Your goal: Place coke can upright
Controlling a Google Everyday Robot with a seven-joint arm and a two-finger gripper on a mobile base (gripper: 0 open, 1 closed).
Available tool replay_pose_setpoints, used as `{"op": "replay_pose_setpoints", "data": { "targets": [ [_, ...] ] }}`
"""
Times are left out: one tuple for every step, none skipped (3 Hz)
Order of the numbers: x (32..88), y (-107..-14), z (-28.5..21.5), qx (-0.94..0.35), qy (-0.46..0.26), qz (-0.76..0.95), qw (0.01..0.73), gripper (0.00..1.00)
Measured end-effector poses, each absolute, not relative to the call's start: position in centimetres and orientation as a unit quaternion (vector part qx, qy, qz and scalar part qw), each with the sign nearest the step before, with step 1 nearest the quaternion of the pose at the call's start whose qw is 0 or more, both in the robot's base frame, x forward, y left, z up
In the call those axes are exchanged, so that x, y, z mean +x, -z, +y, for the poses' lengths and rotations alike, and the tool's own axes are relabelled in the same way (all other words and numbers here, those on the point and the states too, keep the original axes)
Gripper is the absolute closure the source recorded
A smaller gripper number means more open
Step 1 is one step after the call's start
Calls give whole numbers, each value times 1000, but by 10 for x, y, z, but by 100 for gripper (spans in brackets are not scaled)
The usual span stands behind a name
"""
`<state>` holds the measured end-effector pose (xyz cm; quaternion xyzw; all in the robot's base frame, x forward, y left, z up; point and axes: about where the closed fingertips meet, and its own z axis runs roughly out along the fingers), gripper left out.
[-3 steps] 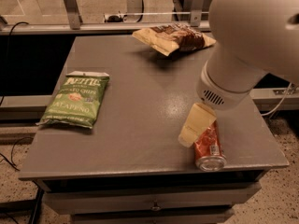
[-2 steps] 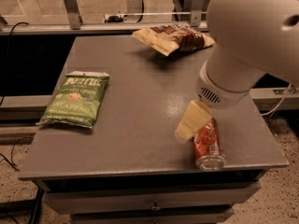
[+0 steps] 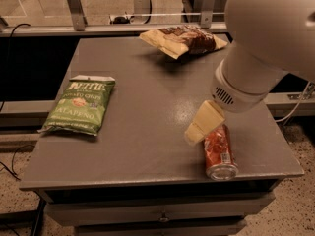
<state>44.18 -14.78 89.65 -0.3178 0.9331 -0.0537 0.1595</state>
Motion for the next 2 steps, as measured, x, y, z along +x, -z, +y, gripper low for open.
{"op": "replay_pose_setpoints", "data": {
  "targets": [
    [445,-891,-158,-224,34,962,150,0],
    [448,-881,-164,-136,28,980,140,0]
  ]
}}
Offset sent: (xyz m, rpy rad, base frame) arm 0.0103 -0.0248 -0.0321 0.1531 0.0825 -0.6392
